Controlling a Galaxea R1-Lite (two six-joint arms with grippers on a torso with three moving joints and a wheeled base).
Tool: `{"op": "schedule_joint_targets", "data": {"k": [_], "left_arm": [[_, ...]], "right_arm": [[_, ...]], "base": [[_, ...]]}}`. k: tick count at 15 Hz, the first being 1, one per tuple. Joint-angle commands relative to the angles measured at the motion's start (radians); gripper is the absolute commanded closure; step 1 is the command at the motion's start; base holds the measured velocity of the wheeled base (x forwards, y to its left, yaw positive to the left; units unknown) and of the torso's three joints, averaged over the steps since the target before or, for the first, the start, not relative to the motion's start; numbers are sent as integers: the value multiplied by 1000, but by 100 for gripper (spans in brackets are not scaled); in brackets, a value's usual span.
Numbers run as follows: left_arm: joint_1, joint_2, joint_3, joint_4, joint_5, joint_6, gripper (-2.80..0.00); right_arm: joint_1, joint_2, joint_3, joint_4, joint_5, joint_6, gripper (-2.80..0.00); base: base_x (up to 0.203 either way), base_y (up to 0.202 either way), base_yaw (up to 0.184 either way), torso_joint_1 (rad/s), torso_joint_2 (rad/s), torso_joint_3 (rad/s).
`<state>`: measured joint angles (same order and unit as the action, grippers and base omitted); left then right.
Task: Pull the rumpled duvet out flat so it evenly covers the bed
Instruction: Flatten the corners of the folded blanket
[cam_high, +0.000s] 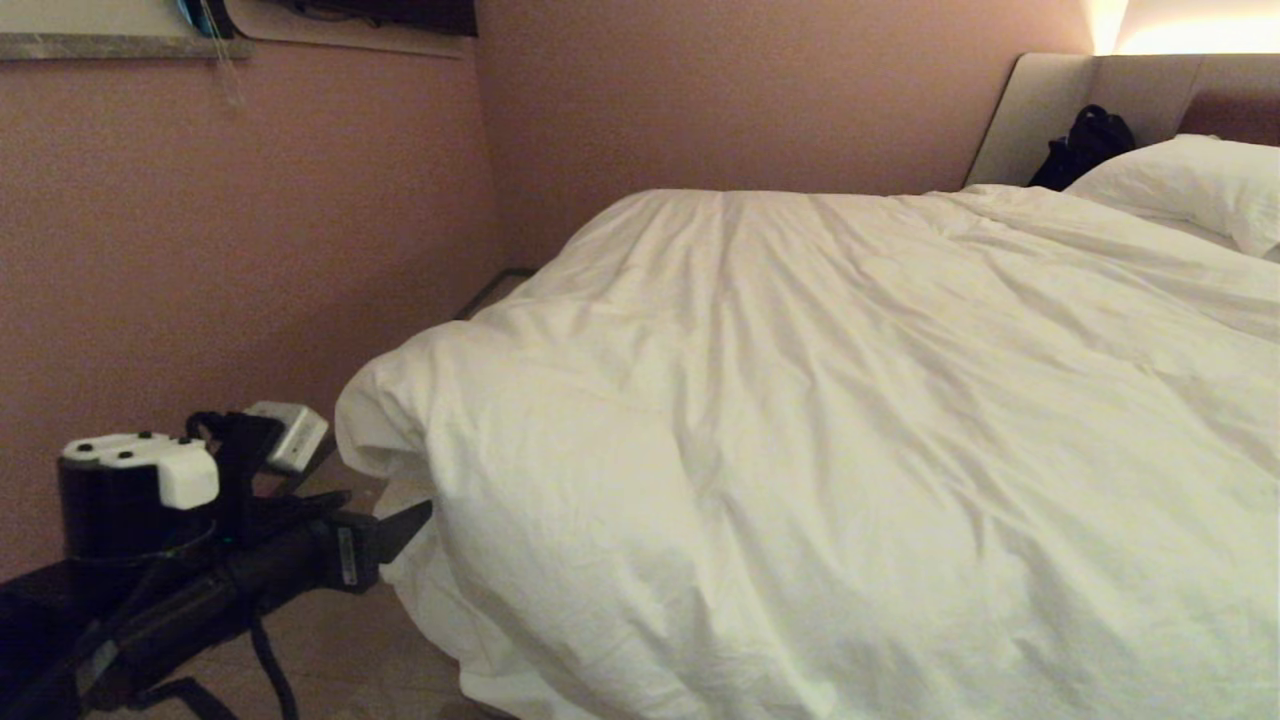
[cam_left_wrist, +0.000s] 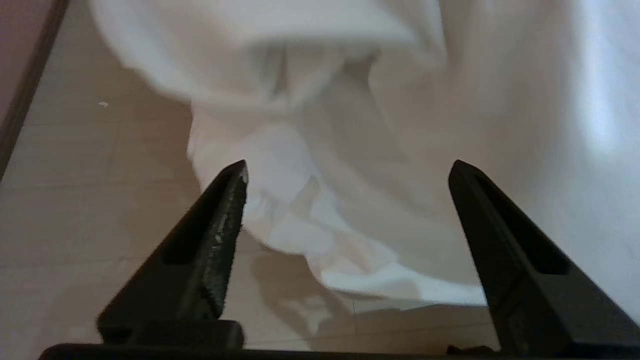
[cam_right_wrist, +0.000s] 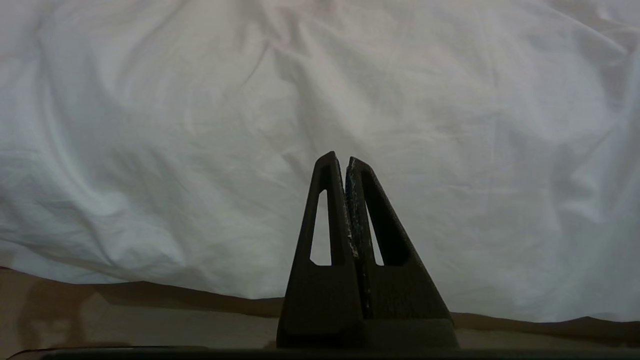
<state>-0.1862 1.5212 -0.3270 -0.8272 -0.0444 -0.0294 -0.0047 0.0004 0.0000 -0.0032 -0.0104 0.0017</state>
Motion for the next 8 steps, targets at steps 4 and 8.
{"op": "schedule_joint_targets", "data": {"k": [4, 8], "left_arm": [[0, -338, 147, -2, 2, 4, 0], [-2, -528, 194, 366, -21, 4, 0]], "right_arm": [[0, 0, 0, 0, 1, 0, 0], [0, 0, 0, 0, 0, 0, 0]], "base": [[0, 0, 0, 0, 0, 0], [0, 0, 0, 0, 0, 0]]}}
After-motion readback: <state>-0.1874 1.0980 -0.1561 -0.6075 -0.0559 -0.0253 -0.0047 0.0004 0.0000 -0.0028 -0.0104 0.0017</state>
